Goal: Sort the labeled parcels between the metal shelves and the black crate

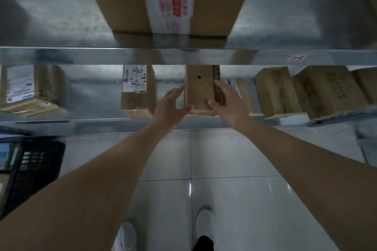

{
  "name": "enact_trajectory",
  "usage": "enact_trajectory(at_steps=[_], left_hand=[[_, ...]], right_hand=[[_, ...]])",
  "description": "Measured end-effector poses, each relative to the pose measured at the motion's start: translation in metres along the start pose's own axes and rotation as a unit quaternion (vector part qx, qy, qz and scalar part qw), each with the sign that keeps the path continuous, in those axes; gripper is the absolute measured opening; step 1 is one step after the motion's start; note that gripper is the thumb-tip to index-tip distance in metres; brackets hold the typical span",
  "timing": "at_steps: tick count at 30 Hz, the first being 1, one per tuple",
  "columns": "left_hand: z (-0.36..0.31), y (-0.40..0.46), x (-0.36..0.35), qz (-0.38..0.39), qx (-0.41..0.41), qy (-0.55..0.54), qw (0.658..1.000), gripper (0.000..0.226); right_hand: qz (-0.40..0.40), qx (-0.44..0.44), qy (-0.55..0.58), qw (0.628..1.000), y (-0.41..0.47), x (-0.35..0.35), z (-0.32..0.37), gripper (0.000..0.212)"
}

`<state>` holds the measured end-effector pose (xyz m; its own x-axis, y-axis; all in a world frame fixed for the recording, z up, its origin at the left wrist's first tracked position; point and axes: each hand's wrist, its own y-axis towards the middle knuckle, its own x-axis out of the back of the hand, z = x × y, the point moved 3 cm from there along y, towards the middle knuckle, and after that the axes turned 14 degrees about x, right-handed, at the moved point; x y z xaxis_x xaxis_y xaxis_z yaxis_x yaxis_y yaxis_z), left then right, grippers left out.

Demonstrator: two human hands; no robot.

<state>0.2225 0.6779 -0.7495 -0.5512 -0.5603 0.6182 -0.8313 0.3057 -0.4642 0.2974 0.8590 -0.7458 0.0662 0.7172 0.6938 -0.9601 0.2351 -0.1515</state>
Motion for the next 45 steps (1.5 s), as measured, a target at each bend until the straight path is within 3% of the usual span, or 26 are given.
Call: enact_trajectory(at_steps=[11,20,26,30,36,41,43,45], left_hand=[[-0.011,0.038,-0.054,0.051,0.045,-0.025,0.997,0.097],[-0.015,0.033,-0.057,0.091,0.108,-0.141,0.980,0.119],[-0.021,0.009,-0.042,0.072,0.125,-0.203,0.969,0.122],[-0.024,-0.014,-0.030,0.088,0.122,-0.239,0.959,0.094],[-0.024,-0.070,-0.007,0.087,0.119,-0.289,0.946,0.070],[-0.026,-0.120,0.018,0.050,0.131,-0.257,0.956,0.065],[-0.027,-0.139,0.029,0.048,0.144,-0.280,0.948,0.050],[-0.028,-0.154,0.038,0.057,0.157,-0.303,0.938,0.050]], right_hand=[[0.040,-0.012,0.064,0.997,0.018,-0.013,-0.049,0.071],[0.021,-0.030,0.177,0.984,0.020,-0.005,-0.041,0.103],[0.016,-0.038,0.192,0.980,0.002,0.008,-0.022,0.091],[0.021,-0.037,0.189,0.981,-0.020,0.014,-0.006,0.086],[0.009,-0.096,0.326,0.941,-0.066,0.035,0.035,0.070],[-0.024,-0.116,0.351,0.929,-0.104,0.047,0.075,0.025],[-0.055,-0.138,0.367,0.918,-0.118,0.052,0.089,0.026],[-0.063,-0.153,0.384,0.908,-0.132,0.057,0.103,0.032]])
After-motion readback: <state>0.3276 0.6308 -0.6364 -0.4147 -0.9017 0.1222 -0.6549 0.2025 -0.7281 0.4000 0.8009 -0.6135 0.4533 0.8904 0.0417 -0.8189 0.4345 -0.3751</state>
